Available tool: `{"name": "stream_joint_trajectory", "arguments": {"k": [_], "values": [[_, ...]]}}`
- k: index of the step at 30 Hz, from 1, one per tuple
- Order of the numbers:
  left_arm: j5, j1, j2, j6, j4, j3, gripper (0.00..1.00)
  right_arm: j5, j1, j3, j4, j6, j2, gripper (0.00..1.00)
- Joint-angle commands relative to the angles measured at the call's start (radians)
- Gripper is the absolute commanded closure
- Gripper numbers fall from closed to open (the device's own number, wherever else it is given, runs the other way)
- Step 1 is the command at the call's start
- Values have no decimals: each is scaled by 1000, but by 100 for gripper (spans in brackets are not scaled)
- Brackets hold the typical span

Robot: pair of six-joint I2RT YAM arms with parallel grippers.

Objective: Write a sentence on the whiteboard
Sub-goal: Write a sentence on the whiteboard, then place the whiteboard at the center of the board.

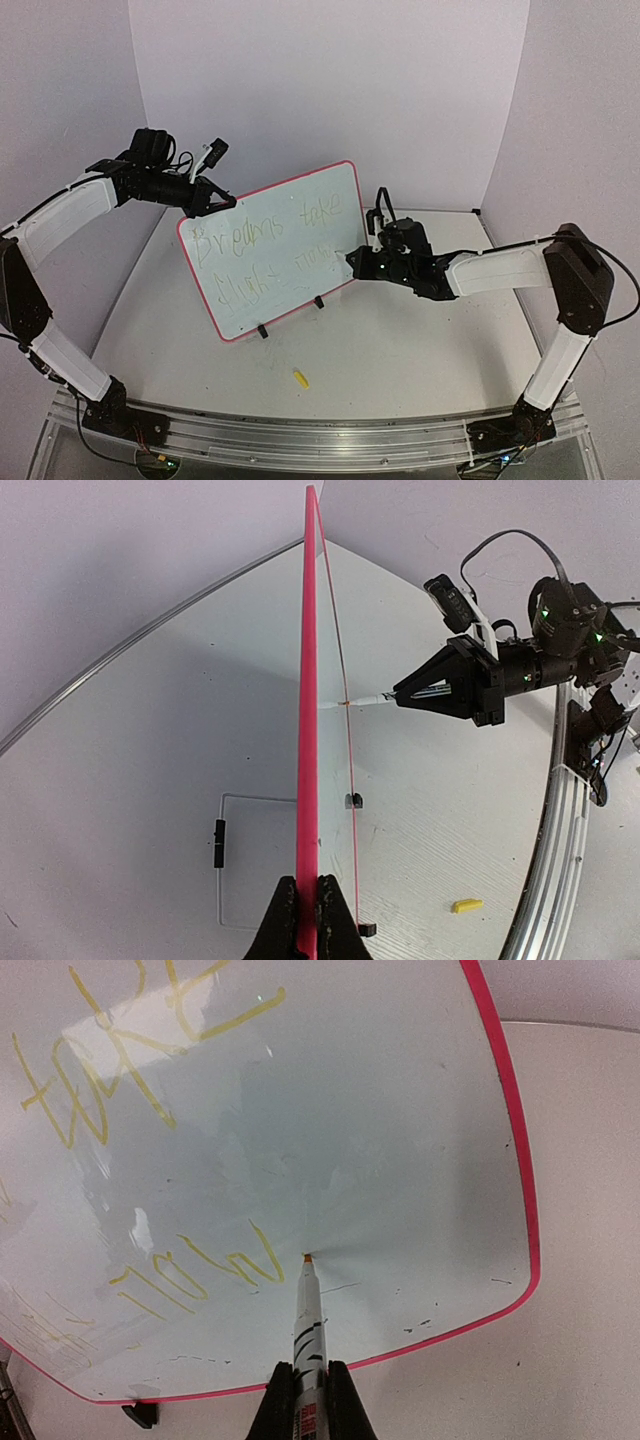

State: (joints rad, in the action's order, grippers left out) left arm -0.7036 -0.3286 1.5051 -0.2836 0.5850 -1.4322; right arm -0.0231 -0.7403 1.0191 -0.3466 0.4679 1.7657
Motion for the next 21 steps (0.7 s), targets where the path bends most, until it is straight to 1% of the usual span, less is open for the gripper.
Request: {"name": "stream_joint_trajectory", "arguments": {"k": [1, 8, 13, 17, 21], "values": [[-26, -56, 66, -62, 144, 67, 100, 8, 8, 36, -32, -6, 15, 100], [-11, -56, 58, -56, 134, 70, 100, 1, 9, 14, -27, 0, -21, 100], [19, -56, 42, -42, 111, 78, 99, 16, 9, -37, 51, -1, -132, 100], [40, -56, 22, -23, 79, 88, 89, 48, 8, -80, 127, -7, -241, 100], [54, -57, -9, -9, 47, 104, 75, 69, 9, -106, 185, -19, -323, 100]]}}
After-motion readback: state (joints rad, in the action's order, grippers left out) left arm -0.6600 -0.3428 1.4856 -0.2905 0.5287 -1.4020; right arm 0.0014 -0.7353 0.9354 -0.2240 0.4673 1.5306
